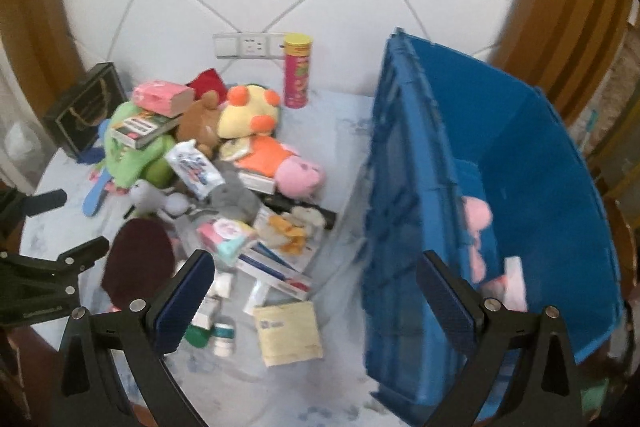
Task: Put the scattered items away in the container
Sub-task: 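Withdraw both grippers from the crate back toward the heap, then grasp the white plush bear with the left gripper while the right gripper grasps the white ointment jar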
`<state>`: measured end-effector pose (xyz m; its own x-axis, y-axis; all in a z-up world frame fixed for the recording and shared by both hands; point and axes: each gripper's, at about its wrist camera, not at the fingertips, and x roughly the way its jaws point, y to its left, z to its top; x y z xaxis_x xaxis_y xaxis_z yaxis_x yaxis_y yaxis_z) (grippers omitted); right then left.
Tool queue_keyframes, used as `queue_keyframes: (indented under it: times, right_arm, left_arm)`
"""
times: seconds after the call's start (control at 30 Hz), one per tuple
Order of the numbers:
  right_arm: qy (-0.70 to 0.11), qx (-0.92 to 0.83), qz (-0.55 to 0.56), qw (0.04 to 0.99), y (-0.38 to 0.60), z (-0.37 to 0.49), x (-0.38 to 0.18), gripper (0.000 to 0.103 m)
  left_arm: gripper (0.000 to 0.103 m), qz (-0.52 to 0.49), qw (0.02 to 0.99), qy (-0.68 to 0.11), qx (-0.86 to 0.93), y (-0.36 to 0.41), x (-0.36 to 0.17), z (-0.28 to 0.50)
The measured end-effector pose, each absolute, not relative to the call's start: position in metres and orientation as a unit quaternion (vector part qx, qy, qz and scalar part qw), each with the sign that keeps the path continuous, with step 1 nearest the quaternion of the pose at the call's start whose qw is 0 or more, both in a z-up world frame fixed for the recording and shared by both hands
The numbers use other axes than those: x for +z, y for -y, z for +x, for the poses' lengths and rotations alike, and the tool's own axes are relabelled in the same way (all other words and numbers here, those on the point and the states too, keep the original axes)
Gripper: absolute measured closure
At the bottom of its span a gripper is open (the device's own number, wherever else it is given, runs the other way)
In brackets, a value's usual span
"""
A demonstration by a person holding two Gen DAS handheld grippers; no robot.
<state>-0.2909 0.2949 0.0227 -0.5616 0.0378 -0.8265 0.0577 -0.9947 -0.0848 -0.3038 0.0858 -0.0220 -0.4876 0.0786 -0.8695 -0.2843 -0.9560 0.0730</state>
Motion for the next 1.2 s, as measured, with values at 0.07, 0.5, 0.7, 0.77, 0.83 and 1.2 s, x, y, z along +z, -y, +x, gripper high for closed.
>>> queue_keyframes:
  times: [0.07,0.5,0.7,0.77,0.83,1.2]
  right_arm:
    - [-0.052,-0.88,0.472,0.023,-0.289,-0.295,0.016,0.0]
    - [-0.059,-0.845,0.523,0.097,-0.247,-0.316,-0.067,0.0]
    - [-0.041,-0.836,0.539,0.094,-0.235,-0.304,-0.103,0.0]
    - [-0.035,-0.833,0.544,0.09,-0.23,-0.296,-0.117,0.0]
    - [-0.029,-0.831,0.549,0.086,-0.224,-0.287,-0.13,0.0]
    - [-0.008,-0.82,0.569,0.058,-0.217,-0.248,-0.201,0.039]
  left_arm:
    - [0.021,-0.503,0.088,-0.101,0.854,-0.075,-0.029,-0.304]
    - [0.021,-0.55,0.019,-0.058,0.833,-0.018,-0.092,-0.288]
    - [0.021,-0.555,0.024,-0.055,0.83,-0.008,-0.129,-0.27]
    - [0.021,-0.555,0.026,-0.062,0.829,-0.007,-0.145,-0.262]
    - [0.021,-0.553,0.029,-0.065,0.83,-0.005,-0.159,-0.253]
    - [0.021,-0.56,0.049,-0.063,0.825,0.008,-0.224,-0.203]
